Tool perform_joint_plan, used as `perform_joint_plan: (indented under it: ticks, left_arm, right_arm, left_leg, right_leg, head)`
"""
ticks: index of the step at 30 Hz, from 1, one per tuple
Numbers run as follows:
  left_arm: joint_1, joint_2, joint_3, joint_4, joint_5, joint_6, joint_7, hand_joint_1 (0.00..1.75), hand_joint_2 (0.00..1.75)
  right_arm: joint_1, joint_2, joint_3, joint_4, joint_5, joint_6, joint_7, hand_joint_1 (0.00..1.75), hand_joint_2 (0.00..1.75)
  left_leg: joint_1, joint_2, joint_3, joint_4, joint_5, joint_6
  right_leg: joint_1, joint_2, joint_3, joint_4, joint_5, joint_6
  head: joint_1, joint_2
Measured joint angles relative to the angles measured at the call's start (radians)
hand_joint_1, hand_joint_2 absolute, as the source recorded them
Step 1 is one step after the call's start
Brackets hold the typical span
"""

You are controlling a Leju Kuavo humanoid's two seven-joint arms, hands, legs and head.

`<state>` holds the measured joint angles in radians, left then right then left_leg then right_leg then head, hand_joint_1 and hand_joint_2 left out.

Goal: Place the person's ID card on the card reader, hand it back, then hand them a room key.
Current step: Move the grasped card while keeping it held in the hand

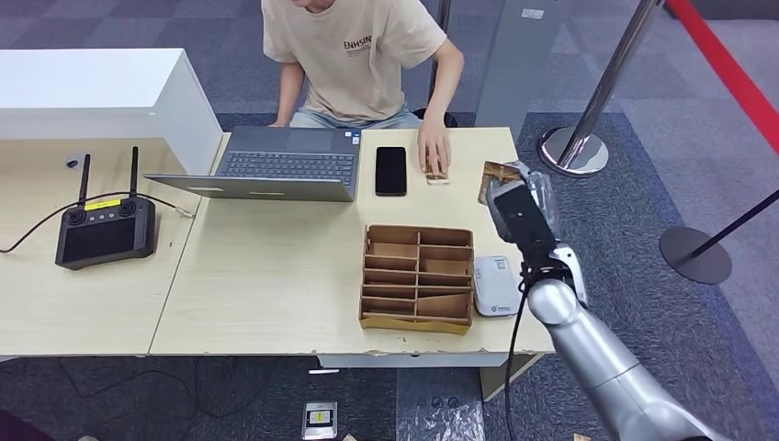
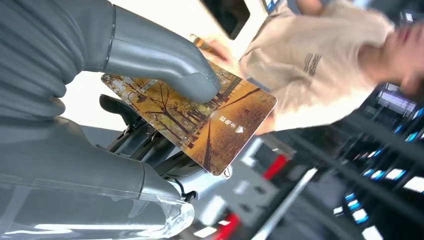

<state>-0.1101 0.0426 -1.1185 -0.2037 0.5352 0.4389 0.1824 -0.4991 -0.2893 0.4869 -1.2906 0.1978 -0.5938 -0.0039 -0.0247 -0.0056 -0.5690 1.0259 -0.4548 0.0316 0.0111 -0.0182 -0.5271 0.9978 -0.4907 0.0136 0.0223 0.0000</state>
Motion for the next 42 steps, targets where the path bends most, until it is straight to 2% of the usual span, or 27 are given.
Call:
perform_joint_plan:
  ticks: [6,14,20,29,42]
  left_arm:
    - [0.0,-0.004,0.0,0.0,0.006,-0.002,0.008,0.0,1.75]
    - [-0.001,-0.01,0.0,0.0,0.013,0.004,-0.001,0.0,1.75]
    - [-0.002,-0.014,0.0,0.0,0.013,0.004,0.002,0.0,1.75]
    - [-0.003,-0.014,0.0,0.0,0.005,0.0,0.017,0.0,1.75]
    - [-0.004,-0.014,0.0,0.0,-0.011,-0.001,0.014,0.0,1.75]
  right_arm:
    - [0.111,0.0,-0.125,0.031,-0.169,-0.008,-0.099,1.75,1.75]
    - [0.187,0.008,-0.199,0.147,-0.17,-0.058,-0.147,1.75,1.75]
    - [0.197,0.038,-0.204,0.252,-0.168,-0.064,-0.167,1.75,1.75]
    - [0.183,0.116,-0.203,0.395,-0.23,-0.037,-0.232,1.75,1.75]
    - [0.14,0.196,-0.199,0.449,-0.26,-0.023,-0.254,1.75,1.75]
  left_leg:
    - [0.0,0.0,0.0,0.0,-0.001,0.0]
    - [0.0,0.001,0.0,0.0,-0.001,0.0]
    - [0.0,0.001,0.0,0.0,-0.001,0.0]
    - [0.0,0.001,0.0,0.0,-0.001,0.0]
    - [0.0,0.001,0.0,0.0,-0.001,0.0]
  right_leg:
    - [0.0,0.0,0.0,0.0,0.0,0.0]
    - [0.0,0.0,0.0,0.0,0.0,0.0]
    - [0.0,0.0,0.0,0.0,0.0,0.0]
    - [0.0,0.0,0.0,0.0,0.0,0.0]
    - [0.0,0.001,0.0,0.0,0.0,0.0]
  head:
    - [0.0,0.0]
    - [0.0,0.0]
    - [0.0,0.0]
    - [0.0,0.0]
    - [0.0,0.0]
